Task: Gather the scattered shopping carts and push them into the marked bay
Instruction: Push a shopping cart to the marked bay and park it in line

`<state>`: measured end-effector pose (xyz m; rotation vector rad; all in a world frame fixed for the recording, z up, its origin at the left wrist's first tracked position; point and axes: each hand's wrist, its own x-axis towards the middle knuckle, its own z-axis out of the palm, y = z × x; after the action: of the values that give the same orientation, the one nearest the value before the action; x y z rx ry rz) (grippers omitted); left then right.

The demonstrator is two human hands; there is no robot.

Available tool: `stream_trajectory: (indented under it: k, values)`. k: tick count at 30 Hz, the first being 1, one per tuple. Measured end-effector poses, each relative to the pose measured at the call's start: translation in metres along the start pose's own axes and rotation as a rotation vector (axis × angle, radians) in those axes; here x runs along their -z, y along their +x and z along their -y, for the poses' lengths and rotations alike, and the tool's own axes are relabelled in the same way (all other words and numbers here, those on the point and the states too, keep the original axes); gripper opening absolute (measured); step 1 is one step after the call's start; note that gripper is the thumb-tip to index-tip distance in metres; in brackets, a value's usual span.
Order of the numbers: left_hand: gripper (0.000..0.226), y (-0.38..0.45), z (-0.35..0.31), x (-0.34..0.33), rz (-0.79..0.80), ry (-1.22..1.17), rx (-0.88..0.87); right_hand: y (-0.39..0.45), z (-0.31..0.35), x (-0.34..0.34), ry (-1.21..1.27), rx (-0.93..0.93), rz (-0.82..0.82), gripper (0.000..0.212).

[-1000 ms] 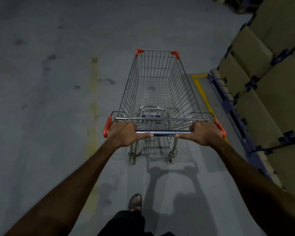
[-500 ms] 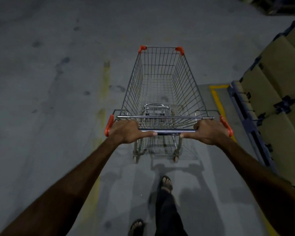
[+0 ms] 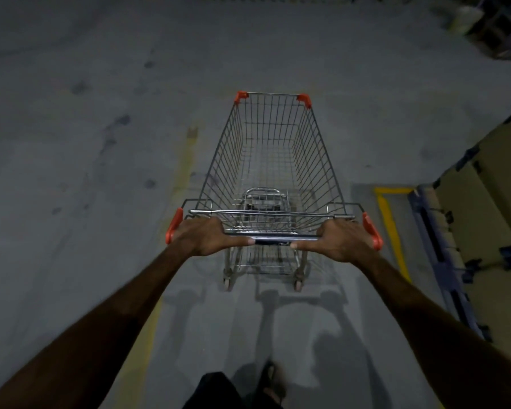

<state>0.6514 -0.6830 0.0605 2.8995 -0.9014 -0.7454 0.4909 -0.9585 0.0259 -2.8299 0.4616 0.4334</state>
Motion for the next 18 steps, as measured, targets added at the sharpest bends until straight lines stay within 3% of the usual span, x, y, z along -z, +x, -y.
stream_trajectory:
  k: [12, 15, 18]
  values:
    - [0.123, 0.202, 0.008, 0.079, -0.017, -0.04, -0.033, 0.199, -0.044, 0.075, -0.05, 0.027, -0.024, 0.093]
    - [0.116, 0.25, 0.011, 0.109, -0.015, -0.05, -0.048, 0.252, -0.05, 0.102, -0.053, 0.012, -0.023, 0.092]
    - [0.093, 0.284, 0.008, 0.151, -0.011, -0.056, -0.12, 0.305, -0.055, 0.126, -0.035, -0.011, 0.005, 0.086]
